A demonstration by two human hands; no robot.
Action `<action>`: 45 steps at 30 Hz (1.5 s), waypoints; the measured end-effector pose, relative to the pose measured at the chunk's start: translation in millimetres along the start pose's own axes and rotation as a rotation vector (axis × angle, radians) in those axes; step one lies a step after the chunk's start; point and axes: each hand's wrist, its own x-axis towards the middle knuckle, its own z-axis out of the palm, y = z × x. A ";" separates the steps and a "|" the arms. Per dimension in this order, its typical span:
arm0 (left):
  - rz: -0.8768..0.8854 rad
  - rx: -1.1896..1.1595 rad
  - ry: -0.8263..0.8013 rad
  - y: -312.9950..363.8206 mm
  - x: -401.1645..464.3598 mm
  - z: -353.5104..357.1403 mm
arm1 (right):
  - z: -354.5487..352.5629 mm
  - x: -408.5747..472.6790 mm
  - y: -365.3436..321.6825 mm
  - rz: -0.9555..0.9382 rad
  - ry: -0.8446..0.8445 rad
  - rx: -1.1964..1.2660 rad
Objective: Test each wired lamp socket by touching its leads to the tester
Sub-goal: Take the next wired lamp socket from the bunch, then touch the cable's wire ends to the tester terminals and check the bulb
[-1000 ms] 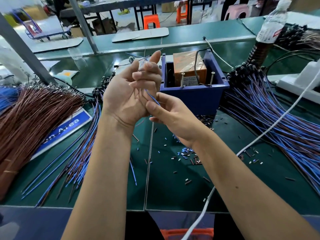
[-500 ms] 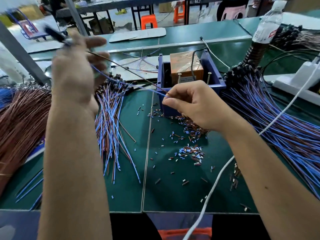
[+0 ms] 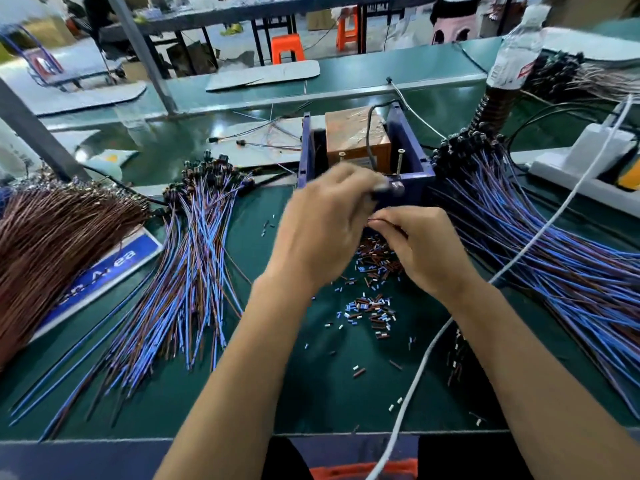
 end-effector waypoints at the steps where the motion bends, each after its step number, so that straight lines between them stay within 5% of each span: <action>1: 0.034 0.023 -0.077 7.8 -7.8 10.9 | 1.4 -0.4 0.2 -0.020 0.040 -0.005; 6: 0.031 0.068 0.073 4.3 -24.8 28.3 | -0.2 -3.4 1.7 0.038 0.059 0.112; 12: -0.039 0.002 -0.075 -11.0 -34.7 37.6 | 3.6 -6.3 -0.9 0.079 -0.064 0.238; 19: -0.152 -0.042 -0.050 -28.6 -42.7 47.5 | 8.8 -7.1 3.3 0.189 -0.109 0.316; 36: -0.274 -0.228 0.113 -37.5 -47.1 49.9 | 2.4 -6.0 11.5 0.594 0.142 0.830; 45: -0.283 -0.246 0.147 -38.8 -47.1 50.8 | 3.3 -6.5 9.6 0.640 0.094 0.850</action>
